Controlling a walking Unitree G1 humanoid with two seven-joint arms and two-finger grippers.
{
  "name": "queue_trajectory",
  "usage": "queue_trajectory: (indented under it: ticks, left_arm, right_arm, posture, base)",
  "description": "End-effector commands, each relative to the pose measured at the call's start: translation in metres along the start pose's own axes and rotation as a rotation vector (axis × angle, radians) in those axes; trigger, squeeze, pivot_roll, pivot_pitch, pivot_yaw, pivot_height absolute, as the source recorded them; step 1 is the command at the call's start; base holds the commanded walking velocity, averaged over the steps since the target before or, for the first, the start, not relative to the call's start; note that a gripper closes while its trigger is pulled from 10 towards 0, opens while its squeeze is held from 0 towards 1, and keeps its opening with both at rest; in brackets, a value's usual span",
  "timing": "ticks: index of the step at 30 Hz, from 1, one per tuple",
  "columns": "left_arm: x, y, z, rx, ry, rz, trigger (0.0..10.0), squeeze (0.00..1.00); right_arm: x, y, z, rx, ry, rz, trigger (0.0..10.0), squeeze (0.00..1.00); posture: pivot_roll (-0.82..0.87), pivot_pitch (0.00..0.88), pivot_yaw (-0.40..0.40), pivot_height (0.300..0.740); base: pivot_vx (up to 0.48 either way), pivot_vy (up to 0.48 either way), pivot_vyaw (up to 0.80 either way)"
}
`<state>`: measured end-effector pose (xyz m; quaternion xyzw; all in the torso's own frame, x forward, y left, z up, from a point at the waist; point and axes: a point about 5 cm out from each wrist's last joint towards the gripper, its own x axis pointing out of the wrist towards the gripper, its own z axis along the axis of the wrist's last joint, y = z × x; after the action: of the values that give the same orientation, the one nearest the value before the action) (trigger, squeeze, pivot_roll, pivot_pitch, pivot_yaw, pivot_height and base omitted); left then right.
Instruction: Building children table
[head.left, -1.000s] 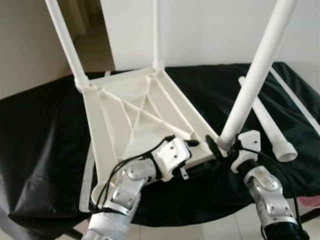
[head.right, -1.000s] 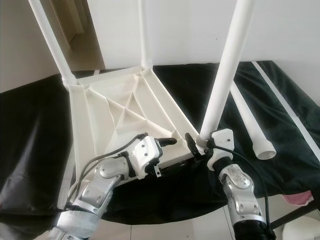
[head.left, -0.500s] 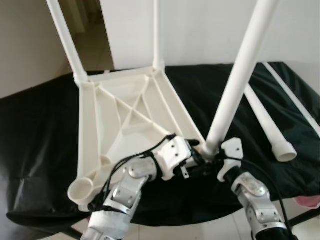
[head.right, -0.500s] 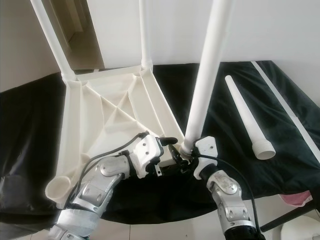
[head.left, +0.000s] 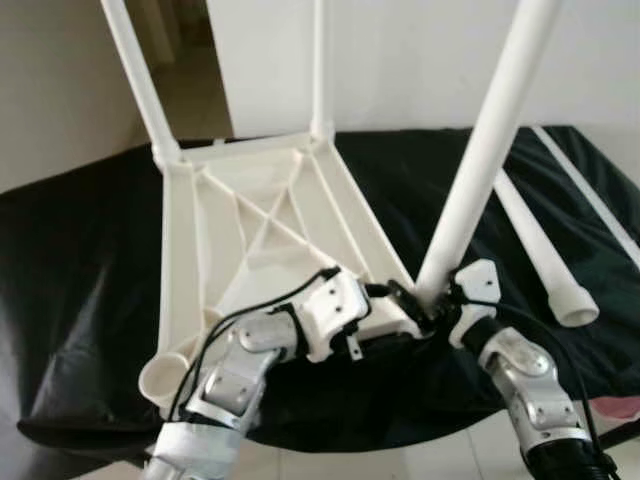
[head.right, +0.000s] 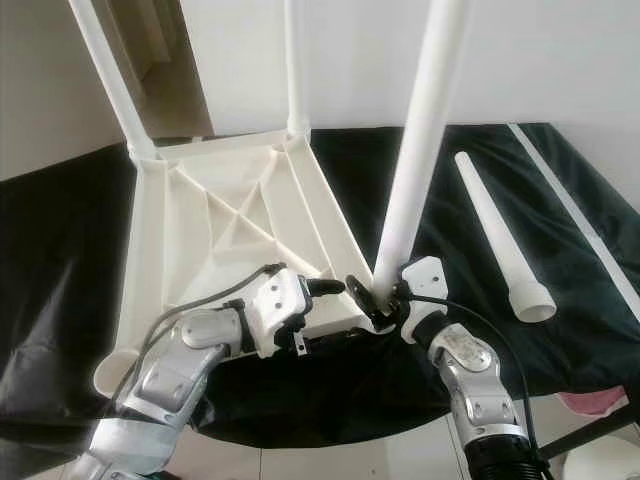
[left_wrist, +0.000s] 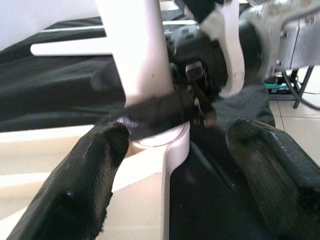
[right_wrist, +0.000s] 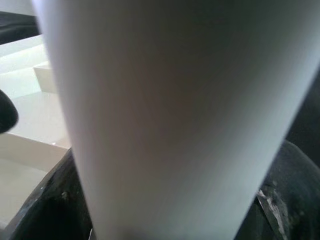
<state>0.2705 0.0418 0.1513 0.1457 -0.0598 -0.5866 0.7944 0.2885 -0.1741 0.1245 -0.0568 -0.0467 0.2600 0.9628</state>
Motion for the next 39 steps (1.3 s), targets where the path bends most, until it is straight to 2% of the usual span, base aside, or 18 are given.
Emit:
queue_trajectory:
  ticks: [1,7,13,14,15,16,17,18,19,20,30,31,33,34,35,37,39]
  left_arm:
    - [-0.001,-0.006,-0.001,-0.007,0.000,-0.044,10.0,0.00]
    - [-0.002,-0.009,-0.001,-0.009,0.002,-0.058,10.0,0.00]
    - [0.003,-0.015,0.002,-0.009,-0.013,-0.065,10.0,0.00]
    - [0.005,-0.015,0.003,-0.009,-0.018,-0.064,10.0,0.00]
    - [0.005,-0.015,0.003,-0.009,-0.018,-0.064,10.0,0.00]
    - [0.006,-0.016,0.004,-0.010,-0.021,-0.063,10.0,0.00]
    - [0.006,-0.016,0.004,-0.010,-0.021,-0.063,10.0,0.00]
    - [0.006,-0.017,0.004,-0.010,-0.021,-0.063,10.0,0.00]
    - [0.006,-0.017,0.004,-0.010,-0.021,-0.063,10.0,0.00]
    - [0.006,-0.018,0.003,-0.013,-0.021,-0.066,10.0,0.00]
    - [0.006,-0.020,0.002,-0.023,-0.021,-0.075,10.0,0.00]
    - [0.006,-0.021,0.002,-0.026,-0.021,-0.080,10.0,0.00]
    - [0.006,-0.021,0.002,-0.026,-0.021,-0.080,10.0,0.00]
    - [0.007,-0.021,0.002,-0.027,-0.021,-0.084,10.0,0.00]
    - [0.007,-0.023,0.002,-0.030,-0.023,-0.088,10.0,0.00]
    - [0.007,-0.023,0.002,-0.030,-0.023,-0.088,10.0,0.00]
    - [0.008,-0.025,0.002,-0.033,-0.024,-0.093,10.0,0.00]
  right_arm:
    - [0.003,-0.002,0.004,0.004,-0.008,0.016,10.0,0.00]
    - [0.005,-0.004,0.007,-0.005,-0.010,0.040,10.0,0.00]
    - [0.008,-0.010,0.008,-0.024,-0.004,0.073,10.0,0.00]
    - [0.008,-0.011,0.008,-0.024,-0.003,0.074,9.0,0.00]
    - [0.008,-0.011,0.008,-0.024,-0.003,0.074,9.0,0.00]
    - [0.008,-0.011,0.007,-0.022,-0.002,0.074,6.1,0.00]
    - [0.008,-0.011,0.007,-0.022,-0.002,0.074,6.1,0.00]
    - [0.007,-0.010,0.006,-0.018,0.001,0.075,1.7,0.00]
    - [0.007,-0.010,0.006,-0.018,0.001,0.075,1.7,0.00]
    - [0.005,-0.011,0.004,-0.010,0.002,0.067,0.0,0.00]
    - [0.000,-0.011,0.001,0.022,0.004,0.040,0.0,0.00]
    - [-0.002,-0.011,0.000,0.041,0.011,0.027,3.1,0.00]
    - [-0.002,-0.011,0.000,0.041,0.011,0.027,3.1,0.00]
    - [-0.003,-0.010,-0.001,0.068,0.016,0.016,10.0,0.00]
    - [-0.004,-0.010,-0.002,0.104,0.017,-0.015,10.0,0.00]
    - [-0.004,-0.010,-0.002,0.104,0.017,-0.015,10.0,0.00]
    - [-0.004,-0.008,-0.003,0.135,0.026,-0.089,10.0,0.00]
  posture:
    - [-0.06,0.020,-0.001,0.740]
    - [-0.05,0.013,0.001,0.740]
    - [-0.04,0.000,-0.002,0.740]
    - [-0.04,0.000,-0.002,0.740]
    - [-0.04,0.000,-0.002,0.740]
    - [-0.04,0.000,-0.002,0.740]
    - [-0.04,0.000,-0.002,0.740]
    - [-0.05,0.000,-0.002,0.740]
    - [-0.05,0.000,-0.002,0.740]
    - [-0.05,0.000,0.004,0.740]
    - [-0.06,0.000,0.014,0.740]
    - [-0.07,0.000,0.017,0.740]
    - [-0.07,0.000,0.017,0.740]
    - [-0.07,0.000,0.017,0.740]
    - [-0.07,0.000,0.016,0.740]
    - [-0.07,0.000,0.016,0.740]
    - [-0.08,0.000,0.016,0.740]
  base:
    - [0.000,0.000,0.00]
    - [0.000,0.000,0.00]
    - [0.000,0.000,0.00]
    - [0.000,0.000,0.00]
    - [0.000,0.000,0.00]
    - [0.000,0.000,0.00]
    - [0.000,0.000,0.00]
    - [0.000,0.000,0.00]
    - [0.000,0.000,0.00]
    - [0.000,0.000,0.00]
    - [0.000,0.000,0.00]
    - [0.000,0.000,0.00]
    - [0.000,0.000,0.00]
    - [0.000,0.000,0.00]
    - [0.000,0.000,0.00]
    - [0.000,0.000,0.00]
    - [0.000,0.000,0.00]
